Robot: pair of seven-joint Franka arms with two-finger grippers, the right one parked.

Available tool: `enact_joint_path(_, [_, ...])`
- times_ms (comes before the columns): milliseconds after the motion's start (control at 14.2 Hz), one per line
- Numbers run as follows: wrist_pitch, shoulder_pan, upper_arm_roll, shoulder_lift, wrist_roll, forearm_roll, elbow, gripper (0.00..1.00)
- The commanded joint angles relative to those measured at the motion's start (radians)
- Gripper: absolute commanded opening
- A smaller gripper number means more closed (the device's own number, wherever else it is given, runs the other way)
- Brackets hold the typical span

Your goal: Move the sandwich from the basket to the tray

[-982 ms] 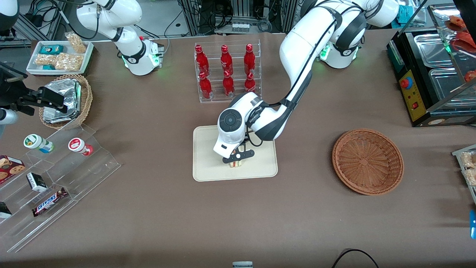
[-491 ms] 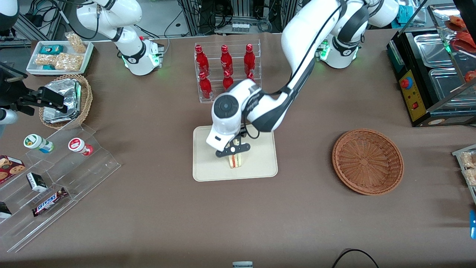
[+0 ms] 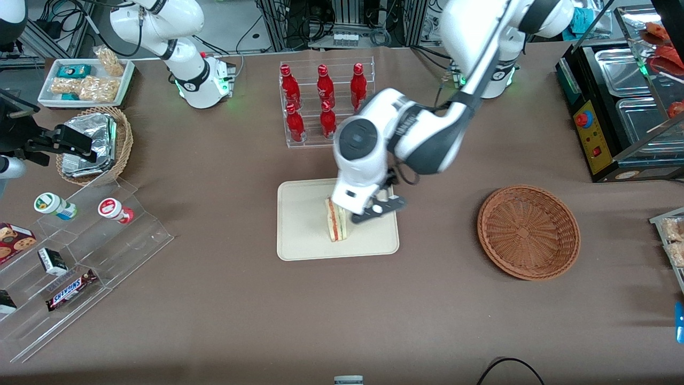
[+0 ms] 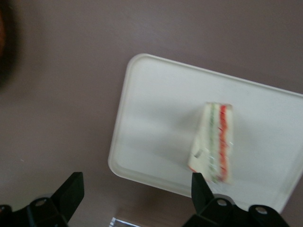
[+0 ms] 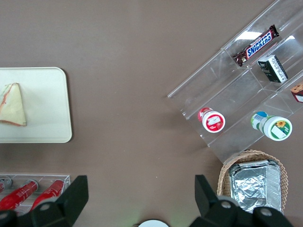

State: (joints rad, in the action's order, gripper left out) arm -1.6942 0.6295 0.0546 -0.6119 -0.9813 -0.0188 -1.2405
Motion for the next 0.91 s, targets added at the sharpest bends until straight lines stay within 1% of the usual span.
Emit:
enact_joint_path(0, [-0.013,-0.086,0.008,0.164,0.134,-0.004,-0.210,1.00])
enact_joint_path(351, [-0.016,-0.230,0.008,0.360,0.372,-0.003,-0.433,1.00])
enact_joint_path(561, [0.005,-0.330,0.008,0.487,0.559,-0.004,-0.542,1.00])
enact_joint_path(842, [0.099,-0.434,0.008,0.586,0.748,-0.004,-0.557,1.00])
